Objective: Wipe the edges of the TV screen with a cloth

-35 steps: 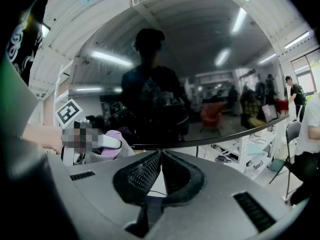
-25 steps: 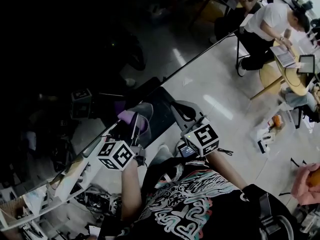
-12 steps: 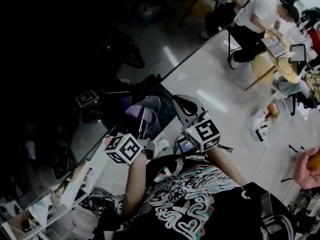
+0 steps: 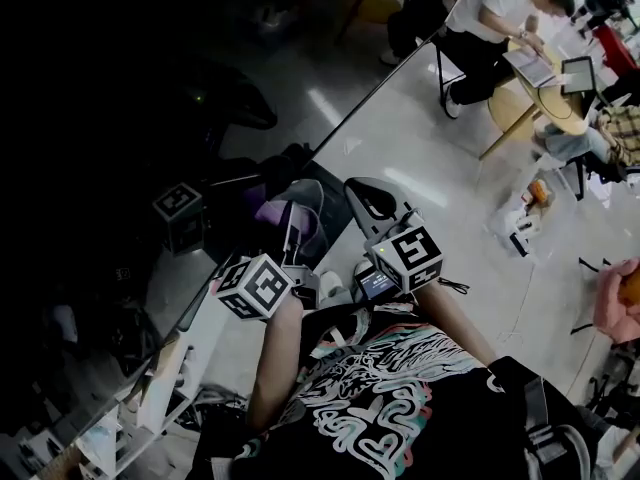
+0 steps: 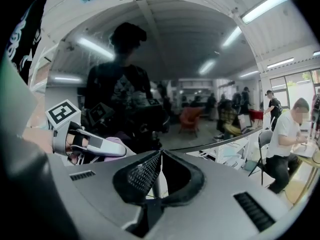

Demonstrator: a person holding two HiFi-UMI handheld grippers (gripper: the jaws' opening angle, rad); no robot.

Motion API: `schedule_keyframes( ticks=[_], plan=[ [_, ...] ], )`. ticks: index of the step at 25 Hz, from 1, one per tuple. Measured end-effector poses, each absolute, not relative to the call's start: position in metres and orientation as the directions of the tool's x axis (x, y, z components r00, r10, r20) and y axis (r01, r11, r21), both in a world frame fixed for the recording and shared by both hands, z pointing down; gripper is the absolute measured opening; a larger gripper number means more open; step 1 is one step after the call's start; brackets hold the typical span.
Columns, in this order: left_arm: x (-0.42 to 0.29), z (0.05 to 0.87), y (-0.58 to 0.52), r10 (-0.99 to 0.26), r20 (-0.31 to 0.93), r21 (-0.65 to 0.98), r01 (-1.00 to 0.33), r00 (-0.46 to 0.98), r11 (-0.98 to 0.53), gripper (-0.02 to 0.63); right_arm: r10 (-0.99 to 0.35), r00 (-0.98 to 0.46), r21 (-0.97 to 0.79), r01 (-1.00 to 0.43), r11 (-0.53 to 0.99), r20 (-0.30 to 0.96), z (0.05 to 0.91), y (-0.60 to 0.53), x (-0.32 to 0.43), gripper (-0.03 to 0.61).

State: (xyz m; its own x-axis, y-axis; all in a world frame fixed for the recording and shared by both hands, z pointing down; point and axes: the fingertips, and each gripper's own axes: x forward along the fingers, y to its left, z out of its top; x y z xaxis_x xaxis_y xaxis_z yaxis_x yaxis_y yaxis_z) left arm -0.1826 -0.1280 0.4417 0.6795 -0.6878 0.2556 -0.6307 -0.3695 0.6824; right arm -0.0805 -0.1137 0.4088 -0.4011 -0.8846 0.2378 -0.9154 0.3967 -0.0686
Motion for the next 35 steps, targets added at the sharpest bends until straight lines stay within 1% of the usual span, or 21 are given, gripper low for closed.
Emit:
schedule_keyframes(
  ticks=[3, 7, 14, 20, 27, 35],
  plan=[
    [-0.181, 0.446, -0.131, -0.671, 0.257, 0.692, -0.617, 0.696, -0.375, 0.106, -0.903, -0.356, -0.053, -0.934, 0.354, 0.242, 0.414, -0.112, -0.077, 0.031],
    [-0.185, 0.448, -0.133, -0.689, 0.249, 0.679, -0.630, 0.681, -0.378, 0.104, -0.920, -0.316, -0.043, -0.948, 0.314, 0.231, 0.413, -0.110, -0.075, 0.031],
    [-0.175, 0.446, -0.131, -0.654, 0.235, 0.713, -0.585, 0.719, -0.387, 0.104, -0.945, -0.239, -0.026, -0.971, 0.239, 0.222, 0.409, -0.099, -0.058, 0.031],
    [-0.165, 0.448, -0.138, -0.635, 0.231, 0.722, -0.567, 0.737, -0.396, 0.104, -0.949, -0.225, -0.029, -0.974, 0.224, 0.223, 0.415, -0.101, -0.054, 0.031],
    [-0.148, 0.449, -0.143, -0.616, 0.211, 0.734, -0.539, 0.759, -0.413, 0.104, -0.957, -0.174, -0.038, -0.985, 0.170, 0.233, 0.425, -0.101, -0.023, 0.031],
    [-0.116, 0.451, -0.159, -0.600, 0.228, 0.737, -0.539, 0.767, -0.408, 0.104, -0.950, -0.200, -0.067, -0.980, 0.189, 0.241, 0.430, -0.125, -0.001, 0.031]
  ],
)
